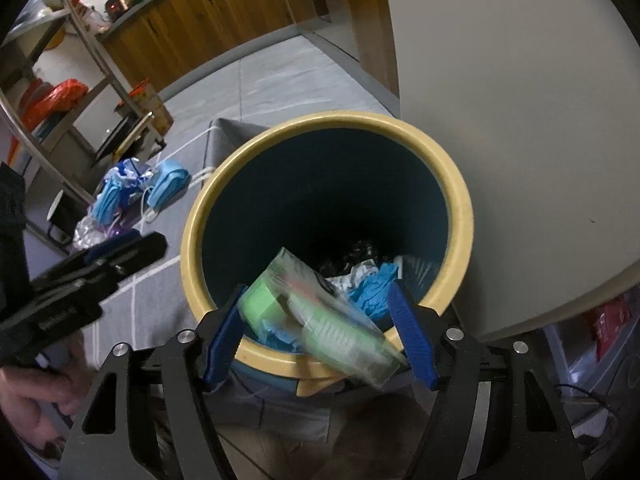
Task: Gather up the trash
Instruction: 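Carry the COLTALIN box and sachet over the teal bin and open both tools, then move both open tools back over the trash pile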
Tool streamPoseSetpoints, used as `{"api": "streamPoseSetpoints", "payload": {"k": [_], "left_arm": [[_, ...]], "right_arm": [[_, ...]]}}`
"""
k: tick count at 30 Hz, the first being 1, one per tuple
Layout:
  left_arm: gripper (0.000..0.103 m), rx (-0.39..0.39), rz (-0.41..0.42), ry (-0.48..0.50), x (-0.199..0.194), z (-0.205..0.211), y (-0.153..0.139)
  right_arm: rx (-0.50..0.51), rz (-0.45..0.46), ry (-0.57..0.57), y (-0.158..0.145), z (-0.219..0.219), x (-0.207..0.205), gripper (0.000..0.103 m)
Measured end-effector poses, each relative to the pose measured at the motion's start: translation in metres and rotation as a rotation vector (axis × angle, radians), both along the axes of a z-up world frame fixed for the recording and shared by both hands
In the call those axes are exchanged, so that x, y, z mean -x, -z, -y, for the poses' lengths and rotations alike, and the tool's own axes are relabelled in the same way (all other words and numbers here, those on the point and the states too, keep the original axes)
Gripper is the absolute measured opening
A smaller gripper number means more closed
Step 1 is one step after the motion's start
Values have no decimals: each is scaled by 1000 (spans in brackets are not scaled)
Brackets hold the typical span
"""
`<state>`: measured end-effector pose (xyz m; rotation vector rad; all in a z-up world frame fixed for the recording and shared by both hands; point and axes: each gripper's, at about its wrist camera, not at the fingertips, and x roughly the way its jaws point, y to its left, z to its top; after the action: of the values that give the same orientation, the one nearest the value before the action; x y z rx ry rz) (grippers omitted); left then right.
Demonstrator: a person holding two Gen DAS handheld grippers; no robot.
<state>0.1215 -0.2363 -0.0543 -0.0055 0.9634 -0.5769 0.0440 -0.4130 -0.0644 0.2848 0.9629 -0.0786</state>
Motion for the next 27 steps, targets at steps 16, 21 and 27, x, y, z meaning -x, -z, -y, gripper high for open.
{"api": "streamPoseSetpoints", "payload": {"k": [16, 21, 27], "left_arm": [[72, 1, 12, -59, -2, -37, -7], [76, 1, 22, -90, -1, -57, -10], [83, 13, 25, -146, 0, -89, -14]], "right_arm": [[-26, 23, -29, -6, -22, -12, 71], [-25, 40, -45, -12, -36, -19, 86], [-9, 43, -74, -15, -60, -30, 91]]}}
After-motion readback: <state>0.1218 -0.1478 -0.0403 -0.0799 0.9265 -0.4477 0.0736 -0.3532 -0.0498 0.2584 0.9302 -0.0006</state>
